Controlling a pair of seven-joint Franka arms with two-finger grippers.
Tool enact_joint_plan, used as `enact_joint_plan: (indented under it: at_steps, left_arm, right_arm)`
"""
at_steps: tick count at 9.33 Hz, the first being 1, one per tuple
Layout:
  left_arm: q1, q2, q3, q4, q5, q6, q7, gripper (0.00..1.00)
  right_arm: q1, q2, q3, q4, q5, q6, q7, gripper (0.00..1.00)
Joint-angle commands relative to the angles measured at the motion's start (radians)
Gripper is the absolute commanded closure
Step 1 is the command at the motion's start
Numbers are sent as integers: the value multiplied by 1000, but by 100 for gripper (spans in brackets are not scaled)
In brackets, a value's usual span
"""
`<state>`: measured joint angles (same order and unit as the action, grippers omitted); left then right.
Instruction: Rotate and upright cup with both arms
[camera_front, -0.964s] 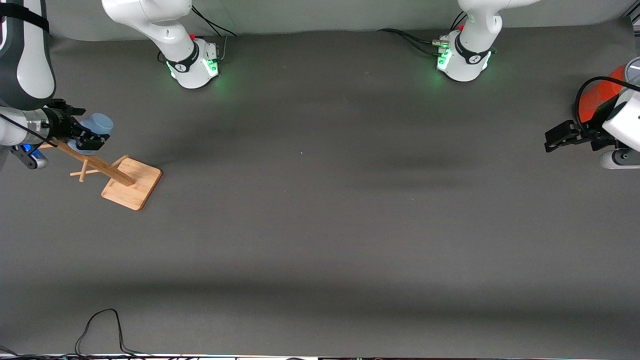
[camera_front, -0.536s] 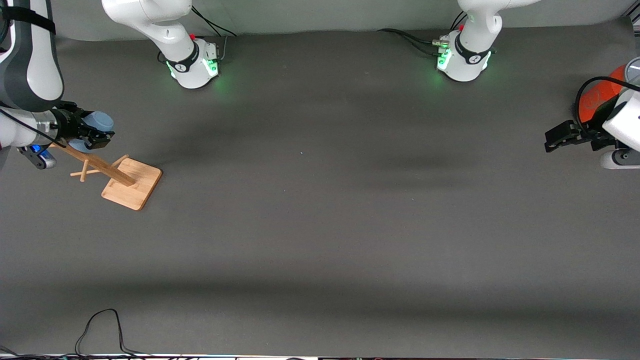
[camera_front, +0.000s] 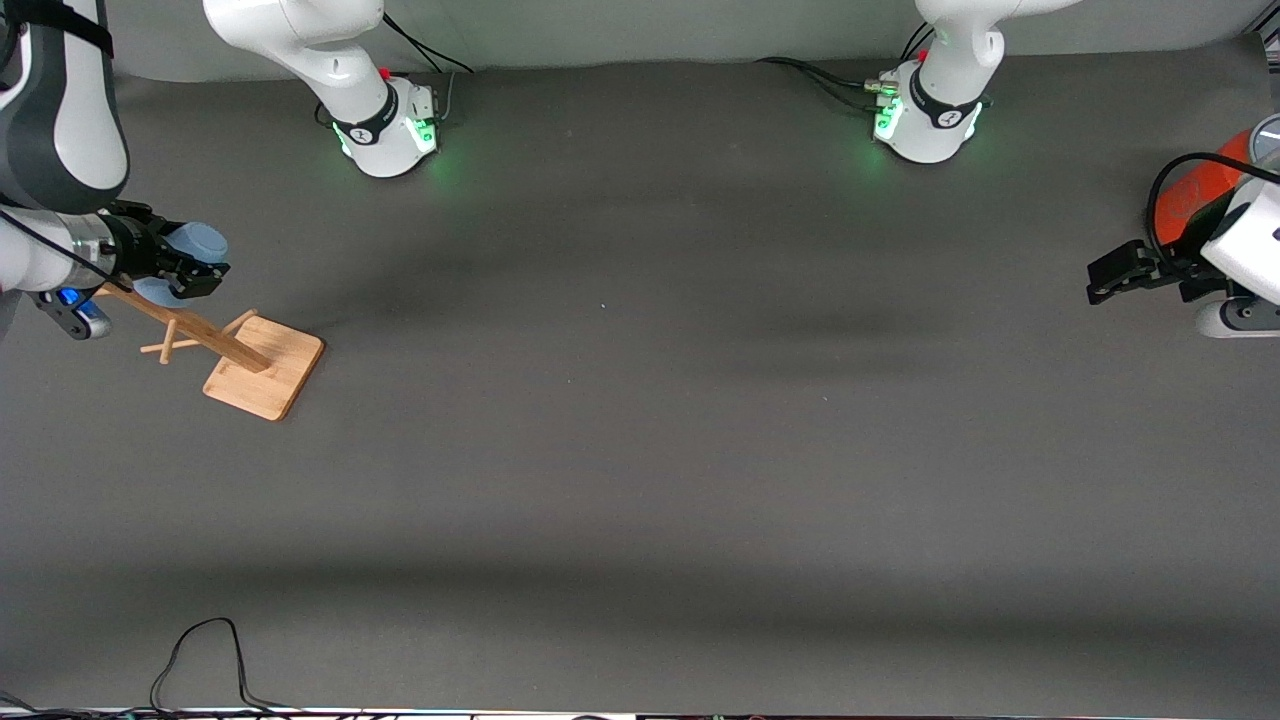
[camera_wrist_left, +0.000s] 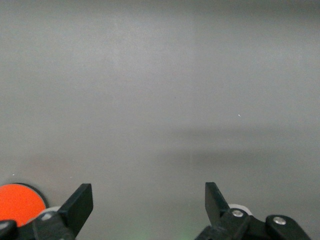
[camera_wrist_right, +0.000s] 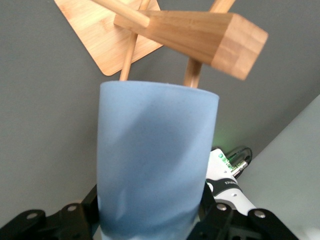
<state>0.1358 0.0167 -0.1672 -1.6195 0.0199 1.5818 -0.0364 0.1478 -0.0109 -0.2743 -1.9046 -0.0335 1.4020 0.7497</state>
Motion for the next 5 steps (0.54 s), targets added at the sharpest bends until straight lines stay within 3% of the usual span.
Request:
enact_joint_plan:
  at_steps: [1,5]
  left_arm:
    - [-7,5,3,15,-6,-8,4,0]
    - [4,5,5,9,-6,-36,12,0]
  right_arm:
    - [42,8,-2,70,71,-50,60,77]
    - [168,25,0,120,173,-52,108,77]
